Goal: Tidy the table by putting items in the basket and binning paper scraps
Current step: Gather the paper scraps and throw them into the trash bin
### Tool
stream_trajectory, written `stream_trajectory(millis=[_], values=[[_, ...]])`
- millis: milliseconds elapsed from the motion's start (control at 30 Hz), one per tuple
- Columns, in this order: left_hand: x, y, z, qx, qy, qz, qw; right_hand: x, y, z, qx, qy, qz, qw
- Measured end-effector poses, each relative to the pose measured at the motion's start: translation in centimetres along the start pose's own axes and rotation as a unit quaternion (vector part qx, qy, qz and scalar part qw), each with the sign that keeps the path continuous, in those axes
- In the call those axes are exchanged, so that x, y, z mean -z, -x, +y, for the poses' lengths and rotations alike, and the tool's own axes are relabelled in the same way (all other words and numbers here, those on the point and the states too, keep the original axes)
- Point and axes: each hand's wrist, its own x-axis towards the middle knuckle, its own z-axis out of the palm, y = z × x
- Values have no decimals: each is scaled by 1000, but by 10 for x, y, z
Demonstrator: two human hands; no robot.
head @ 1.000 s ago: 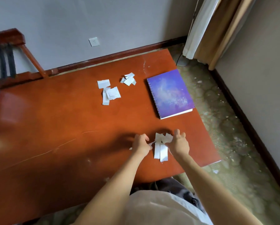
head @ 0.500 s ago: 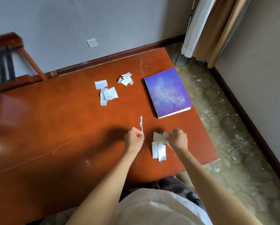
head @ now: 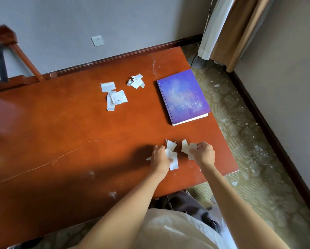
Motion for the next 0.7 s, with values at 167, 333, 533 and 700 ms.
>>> stream_trajectory(millis=[167,333,533,700], values=[[36,-8,-14,-2,66,81,995,-4,1,-3,8,-18,-1,1000],[50,-12,-7,-51,87,24,995,-6,0,-7,20,-40,15,999],[23,-16,23,-81,-13,-17,996,-7,-3,-5,11,-41,22,999],[11,-23,27,-73,-62,-10,995,-11,-8,-7,15,-42,24,999]])
